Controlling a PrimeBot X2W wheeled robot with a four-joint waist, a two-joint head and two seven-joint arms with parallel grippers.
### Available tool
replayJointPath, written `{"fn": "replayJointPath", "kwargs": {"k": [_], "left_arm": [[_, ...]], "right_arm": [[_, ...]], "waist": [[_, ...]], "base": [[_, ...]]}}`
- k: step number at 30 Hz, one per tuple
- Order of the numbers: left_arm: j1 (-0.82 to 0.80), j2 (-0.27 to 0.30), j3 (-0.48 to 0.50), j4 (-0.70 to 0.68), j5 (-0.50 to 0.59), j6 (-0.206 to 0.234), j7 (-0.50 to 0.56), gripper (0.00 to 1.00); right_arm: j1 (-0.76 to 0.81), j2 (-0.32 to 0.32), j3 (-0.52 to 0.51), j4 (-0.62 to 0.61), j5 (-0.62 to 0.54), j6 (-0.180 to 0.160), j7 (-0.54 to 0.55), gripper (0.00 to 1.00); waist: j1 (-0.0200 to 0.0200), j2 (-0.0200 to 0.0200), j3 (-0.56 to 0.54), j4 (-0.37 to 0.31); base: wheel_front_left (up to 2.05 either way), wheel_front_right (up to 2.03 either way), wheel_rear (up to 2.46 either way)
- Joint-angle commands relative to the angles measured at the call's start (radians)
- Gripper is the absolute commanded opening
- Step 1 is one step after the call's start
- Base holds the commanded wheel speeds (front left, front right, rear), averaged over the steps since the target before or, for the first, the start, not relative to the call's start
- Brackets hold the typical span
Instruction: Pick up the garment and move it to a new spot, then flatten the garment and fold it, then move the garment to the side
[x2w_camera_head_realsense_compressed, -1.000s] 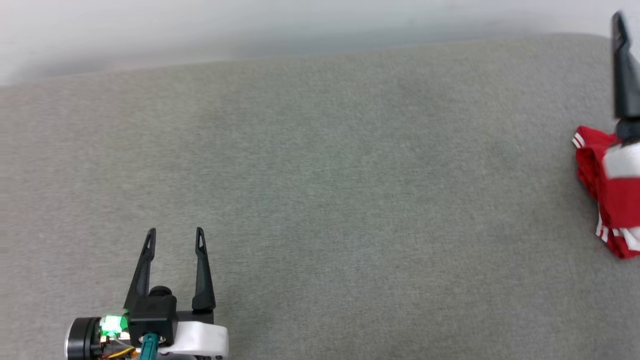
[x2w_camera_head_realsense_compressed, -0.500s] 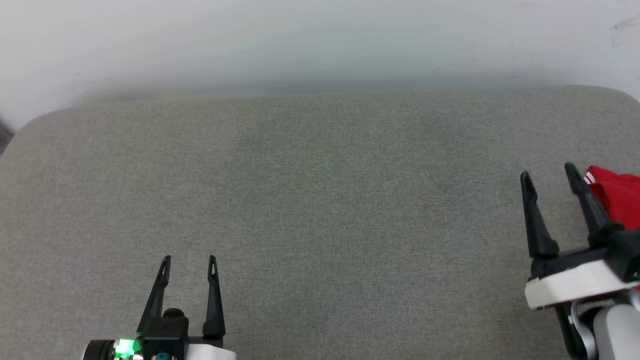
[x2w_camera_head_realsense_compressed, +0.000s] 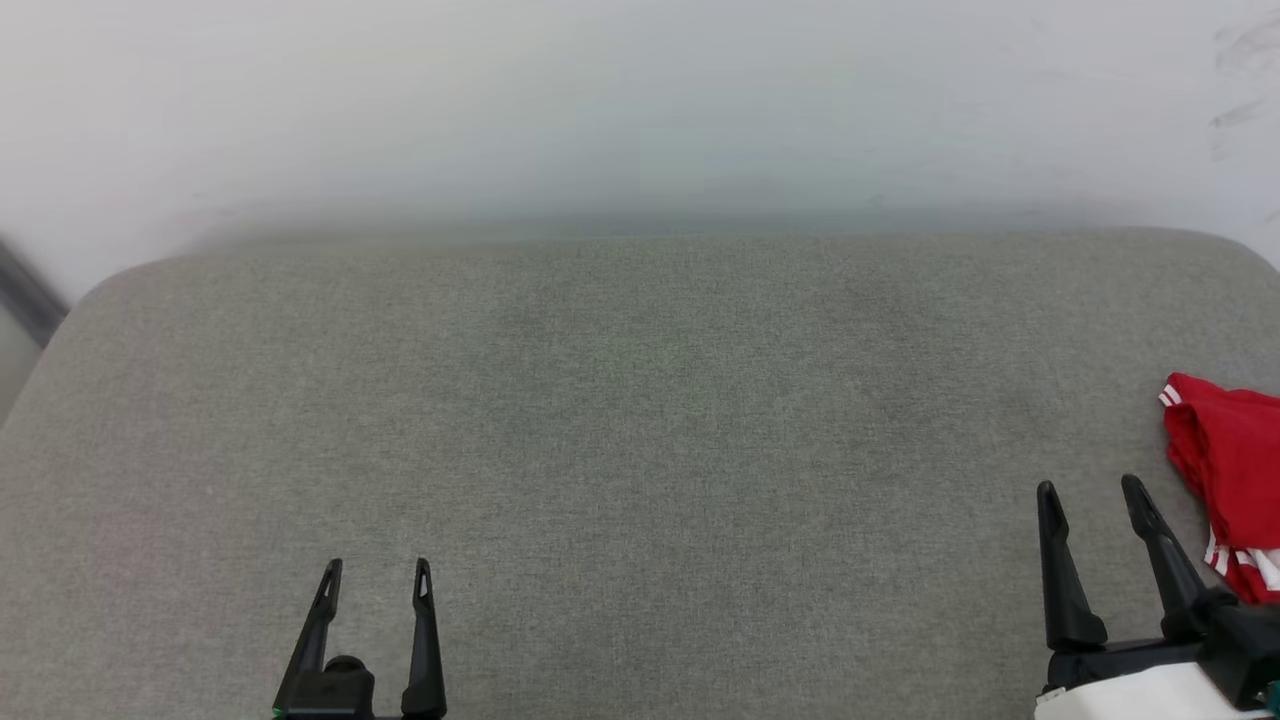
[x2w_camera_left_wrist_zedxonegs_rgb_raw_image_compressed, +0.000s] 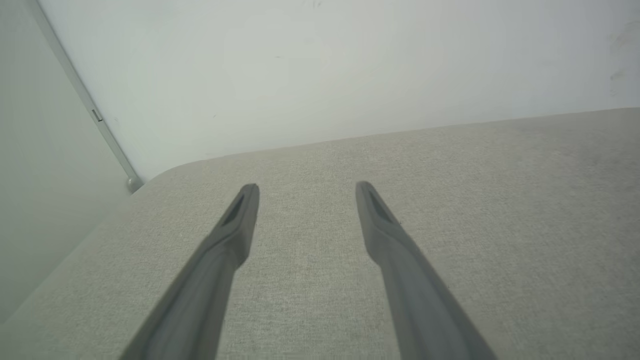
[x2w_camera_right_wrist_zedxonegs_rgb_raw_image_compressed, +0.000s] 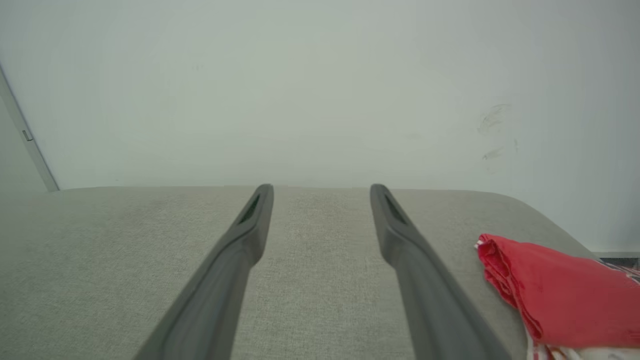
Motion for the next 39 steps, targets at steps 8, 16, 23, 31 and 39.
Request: {"fn": "replayJointPath", "kwargs": {"k": [8,16,23,31,39], "left_arm": [[0.022,-0.007,0.015,0.005,-0.009,-0.024,-0.002,1.0],[0.03,-0.02,0.033,0.008,-0.015,-0.05,-0.002,1.0],[0.021,-0.021,0.029,0.038,-0.024,-0.053,0.001,0.0],[-0.007,-0.016,0.043,0.051,-0.211,-0.079,0.031,0.0],[-0.041,-0.014,0.055,0.081,-0.378,-0.109,0.06,0.0]], "right_arm": [[0.069,0.028,-0.014,-0.057,-0.017,-0.001,-0.001,1.0],[0.092,0.037,-0.015,-0.068,-0.013,-0.001,-0.002,1.0],[0.088,0.033,-0.012,-0.029,-0.008,0.0,0.002,0.0],[0.059,0.023,-0.007,-0.004,0.17,0.0,0.033,0.0],[0.028,0.015,-0.003,0.025,0.331,0.0,0.063,0.0]], "waist": [[0.0002,-0.0001,-0.019,0.008],[0.0002,-0.0001,-0.027,0.009],[0.0002,-0.0001,-0.027,0.009],[0.0002,-0.0001,-0.025,0.006],[0.0002,-0.0001,-0.024,0.004]], "base": [[0.0,0.0,0.0],[0.0,0.0,0.0],[0.0,0.0,0.0],[0.0,0.0,0.0],[0.0,0.0,0.0]]}}
